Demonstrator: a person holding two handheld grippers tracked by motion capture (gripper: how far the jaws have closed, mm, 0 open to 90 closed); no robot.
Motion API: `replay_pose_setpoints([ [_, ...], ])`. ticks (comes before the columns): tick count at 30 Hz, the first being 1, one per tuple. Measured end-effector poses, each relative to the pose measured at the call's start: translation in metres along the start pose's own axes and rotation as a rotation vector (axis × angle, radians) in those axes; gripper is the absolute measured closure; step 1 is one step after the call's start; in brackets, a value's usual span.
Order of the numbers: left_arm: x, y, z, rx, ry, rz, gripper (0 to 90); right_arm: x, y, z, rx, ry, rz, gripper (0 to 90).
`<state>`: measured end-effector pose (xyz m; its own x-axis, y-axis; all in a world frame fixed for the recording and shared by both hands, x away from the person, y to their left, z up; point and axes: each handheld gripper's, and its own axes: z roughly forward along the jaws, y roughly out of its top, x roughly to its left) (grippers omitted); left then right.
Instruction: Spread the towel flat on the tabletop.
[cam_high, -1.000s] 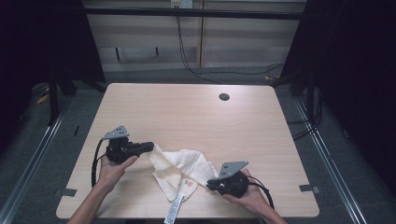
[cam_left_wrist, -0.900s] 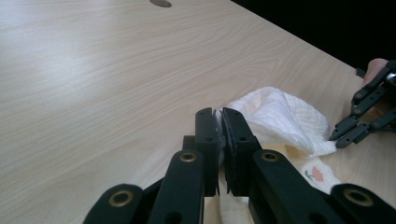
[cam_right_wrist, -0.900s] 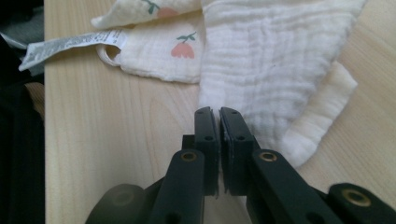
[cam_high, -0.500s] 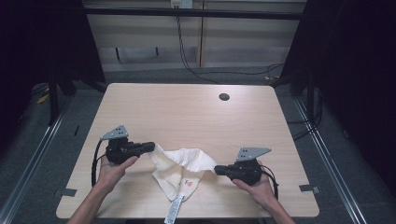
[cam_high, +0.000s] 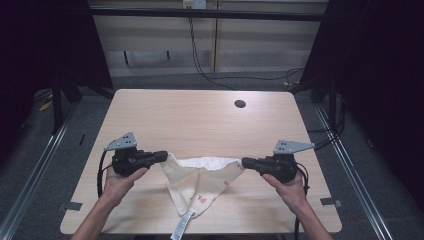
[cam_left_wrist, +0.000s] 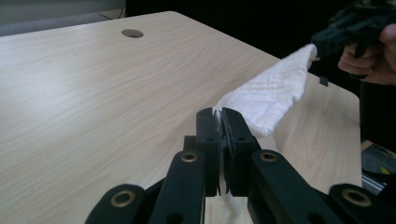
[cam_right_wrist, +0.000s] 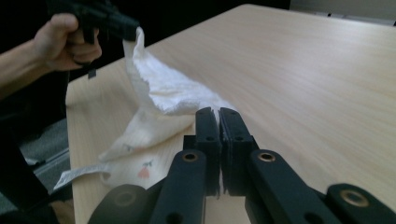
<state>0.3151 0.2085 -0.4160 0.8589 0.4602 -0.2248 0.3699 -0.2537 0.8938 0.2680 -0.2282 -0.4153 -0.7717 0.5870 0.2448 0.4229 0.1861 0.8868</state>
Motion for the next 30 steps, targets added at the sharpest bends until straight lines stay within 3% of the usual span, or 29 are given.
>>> replay_pose_setpoints([
  [4, -0.002, 0.005, -0.005, -0.024, -0.007, 0.003, 86.8, -0.004, 0.011, -0.007, -0.011, -0.024, -0.007, 87.3],
  [10, -0.002, 0.009, -0.016, -0.041, 0.034, 0.019, 86.8, -0.007, 0.035, -0.019, -0.043, -0.042, -0.018, 87.5],
  [19, -0.008, 0.026, -0.032, -0.101, 0.04, 0.044, 87.0, 0.0, 0.061, -0.02, -0.084, -0.017, -0.053, 87.4],
  [23, -0.013, 0.04, -0.04, -0.122, 0.033, 0.075, 87.0, -0.001, 0.076, -0.029, -0.118, -0.03, -0.067, 87.4],
  [30, -0.02, 0.057, -0.049, -0.15, 0.036, 0.117, 87.0, 0.001, 0.095, -0.045, -0.132, -0.052, -0.096, 87.4],
])
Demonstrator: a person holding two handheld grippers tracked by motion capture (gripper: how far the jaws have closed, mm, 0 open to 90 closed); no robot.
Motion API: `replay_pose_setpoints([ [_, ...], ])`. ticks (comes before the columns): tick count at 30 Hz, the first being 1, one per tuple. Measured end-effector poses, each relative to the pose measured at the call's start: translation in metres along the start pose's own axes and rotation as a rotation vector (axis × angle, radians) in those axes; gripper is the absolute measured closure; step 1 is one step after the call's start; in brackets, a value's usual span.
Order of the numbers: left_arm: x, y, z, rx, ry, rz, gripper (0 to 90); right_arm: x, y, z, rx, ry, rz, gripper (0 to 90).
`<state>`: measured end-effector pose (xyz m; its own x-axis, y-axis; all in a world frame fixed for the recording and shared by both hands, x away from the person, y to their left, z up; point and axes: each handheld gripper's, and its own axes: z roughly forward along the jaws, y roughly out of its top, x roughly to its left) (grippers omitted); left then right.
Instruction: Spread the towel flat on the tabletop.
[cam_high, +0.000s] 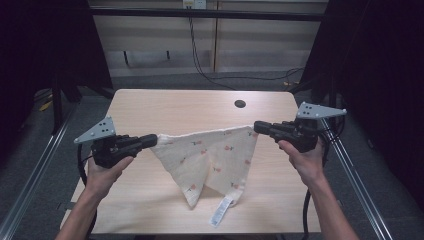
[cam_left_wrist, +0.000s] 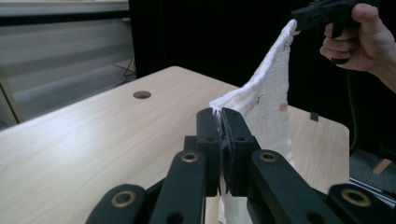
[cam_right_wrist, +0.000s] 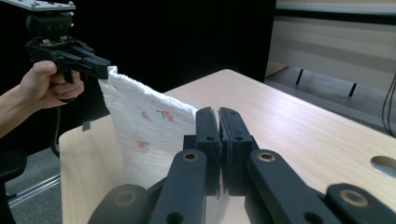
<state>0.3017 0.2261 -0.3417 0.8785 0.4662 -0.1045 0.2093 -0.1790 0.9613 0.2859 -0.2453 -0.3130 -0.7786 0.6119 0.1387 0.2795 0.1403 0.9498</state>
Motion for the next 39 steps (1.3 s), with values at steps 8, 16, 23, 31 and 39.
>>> replay_pose_setpoints([
  [8, -0.017, 0.02, -0.018, -0.027, 0.01, 0.067, 87.0, 0.017, 0.007, -0.015, -0.043, 0.013, -0.036, 87.3],
  [16, -0.034, 0.026, -0.033, -0.105, -0.04, 0.055, 86.9, 0.042, 0.014, -0.037, -0.09, 0.022, -0.095, 87.3],
  [23, -0.03, 0.022, -0.018, -0.068, -0.015, 0.034, 87.0, 0.05, 0.005, -0.044, -0.082, 0.007, -0.114, 87.3],
  [31, -0.004, -0.003, 0.013, 0.0, -0.003, -0.034, 86.9, 0.021, -0.024, -0.023, -0.008, -0.041, -0.045, 87.2],
  [39, 0.003, -0.021, 0.03, 0.079, 0.02, -0.055, 86.9, -0.002, -0.043, -0.002, 0.045, -0.051, 0.021, 87.0],
])
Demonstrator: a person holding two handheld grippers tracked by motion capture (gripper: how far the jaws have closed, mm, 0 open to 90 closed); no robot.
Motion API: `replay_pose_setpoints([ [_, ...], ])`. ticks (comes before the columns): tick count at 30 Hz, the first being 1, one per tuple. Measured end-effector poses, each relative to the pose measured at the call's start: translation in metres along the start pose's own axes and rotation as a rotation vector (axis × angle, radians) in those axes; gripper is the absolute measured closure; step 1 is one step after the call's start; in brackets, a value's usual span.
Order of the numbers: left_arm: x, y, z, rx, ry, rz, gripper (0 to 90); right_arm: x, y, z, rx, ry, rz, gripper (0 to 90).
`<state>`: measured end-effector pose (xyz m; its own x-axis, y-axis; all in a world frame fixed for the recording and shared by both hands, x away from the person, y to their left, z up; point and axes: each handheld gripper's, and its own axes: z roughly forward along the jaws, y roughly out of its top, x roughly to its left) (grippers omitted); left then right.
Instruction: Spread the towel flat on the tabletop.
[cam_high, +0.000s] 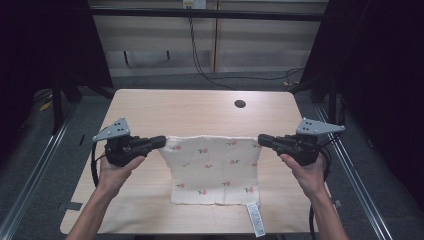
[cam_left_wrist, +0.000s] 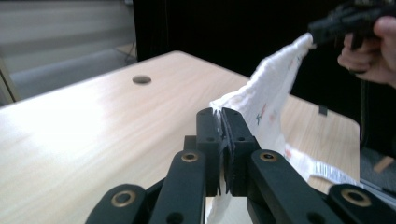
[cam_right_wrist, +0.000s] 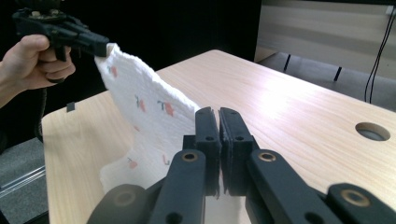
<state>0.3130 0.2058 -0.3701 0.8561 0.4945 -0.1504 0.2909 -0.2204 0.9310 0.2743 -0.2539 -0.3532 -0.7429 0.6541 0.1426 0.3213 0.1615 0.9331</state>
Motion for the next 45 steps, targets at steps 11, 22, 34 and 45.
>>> replay_pose_setpoints([
  [11, 0.013, -0.01, 0.011, 0.024, 0.015, -0.023, 86.8, -0.012, -0.009, 0.017, 0.044, -0.021, 0.011, 87.1],
  [22, 0.023, -0.019, 0.04, 0.079, 0.021, -0.041, 86.8, -0.031, -0.019, 0.031, 0.084, -0.062, 0.021, 86.9],
  [34, 0.044, -0.029, 0.06, 0.127, 0.055, -0.075, 86.7, -0.05, -0.029, 0.05, 0.115, -0.086, 0.049, 86.9],
  [45, 0.058, -0.037, 0.069, 0.146, 0.077, -0.103, 86.5, -0.072, -0.039, 0.071, 0.143, -0.105, 0.09, 86.4],
])
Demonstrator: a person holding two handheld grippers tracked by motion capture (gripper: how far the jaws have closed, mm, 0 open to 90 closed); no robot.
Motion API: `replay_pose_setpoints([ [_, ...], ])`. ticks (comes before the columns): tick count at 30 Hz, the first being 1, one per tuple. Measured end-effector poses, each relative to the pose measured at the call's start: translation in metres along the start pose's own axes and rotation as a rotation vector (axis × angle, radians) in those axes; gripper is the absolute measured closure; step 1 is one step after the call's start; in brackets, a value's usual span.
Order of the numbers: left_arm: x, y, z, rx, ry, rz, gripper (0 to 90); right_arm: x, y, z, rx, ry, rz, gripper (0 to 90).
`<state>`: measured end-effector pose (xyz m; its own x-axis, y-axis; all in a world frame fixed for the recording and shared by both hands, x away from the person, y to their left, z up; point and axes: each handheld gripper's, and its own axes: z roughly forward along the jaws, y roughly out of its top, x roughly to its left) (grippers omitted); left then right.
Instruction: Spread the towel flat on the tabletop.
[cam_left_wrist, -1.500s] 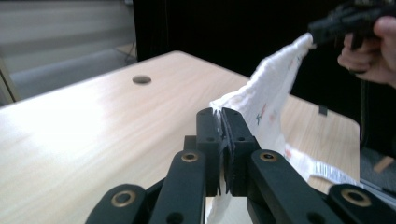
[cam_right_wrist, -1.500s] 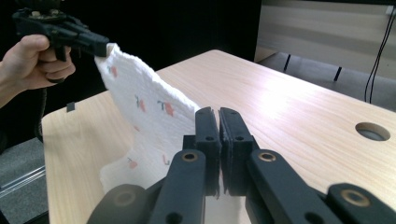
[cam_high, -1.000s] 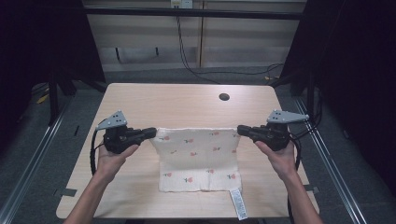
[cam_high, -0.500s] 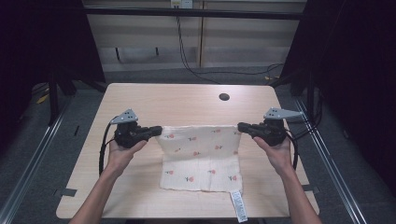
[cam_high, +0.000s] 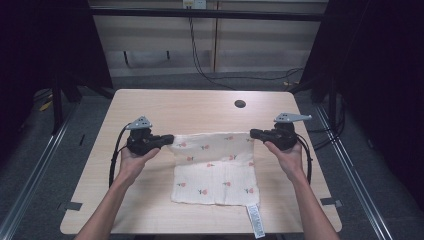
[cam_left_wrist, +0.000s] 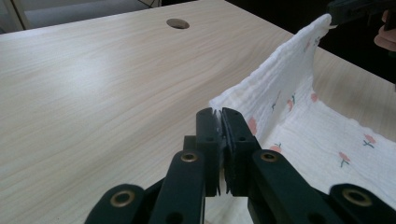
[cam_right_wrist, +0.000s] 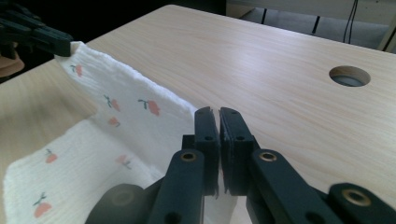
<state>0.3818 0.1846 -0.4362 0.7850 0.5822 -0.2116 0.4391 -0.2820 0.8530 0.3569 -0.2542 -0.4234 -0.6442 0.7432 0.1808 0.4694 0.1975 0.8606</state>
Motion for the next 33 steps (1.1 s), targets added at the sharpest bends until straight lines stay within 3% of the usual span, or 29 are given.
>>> replay_pose_setpoints([
  [4, 0.001, 0.0, 0.003, -0.004, 0.01, -0.006, 86.4, -0.004, 0.003, 0.01, 0.025, -0.019, -0.003, 86.5],
  [10, 0.017, -0.003, 0.012, -0.004, 0.024, -0.057, 84.2, -0.012, 0.002, 0.027, 0.033, -0.03, 0.021, 85.4],
  [16, 0.021, -0.003, 0.01, -0.003, 0.043, -0.065, 76.6, -0.016, -0.002, 0.034, 0.057, -0.055, 0.02, 82.4],
  [17, 0.024, -0.004, 0.005, -0.023, 0.045, -0.084, 76.6, -0.017, -0.003, 0.034, 0.058, -0.07, 0.024, 77.9],
  [21, 0.022, -0.004, -0.002, -0.017, 0.042, -0.059, 76.0, -0.021, -0.005, 0.031, 0.065, -0.106, 0.028, 72.5],
  [25, 0.018, -0.004, -0.005, -0.007, 0.038, -0.04, 74.4, -0.023, -0.009, 0.024, 0.074, -0.109, 0.037, 71.7],
  [31, 0.011, -0.006, -0.009, 0.011, 0.036, -0.018, 72.3, -0.016, -0.009, 0.008, 0.084, -0.093, 0.009, 69.2],
  [33, 0.006, -0.01, -0.008, 0.035, 0.018, -0.003, 71.3, -0.013, -0.01, 0.001, 0.075, -0.072, 0.005, 67.8],
])
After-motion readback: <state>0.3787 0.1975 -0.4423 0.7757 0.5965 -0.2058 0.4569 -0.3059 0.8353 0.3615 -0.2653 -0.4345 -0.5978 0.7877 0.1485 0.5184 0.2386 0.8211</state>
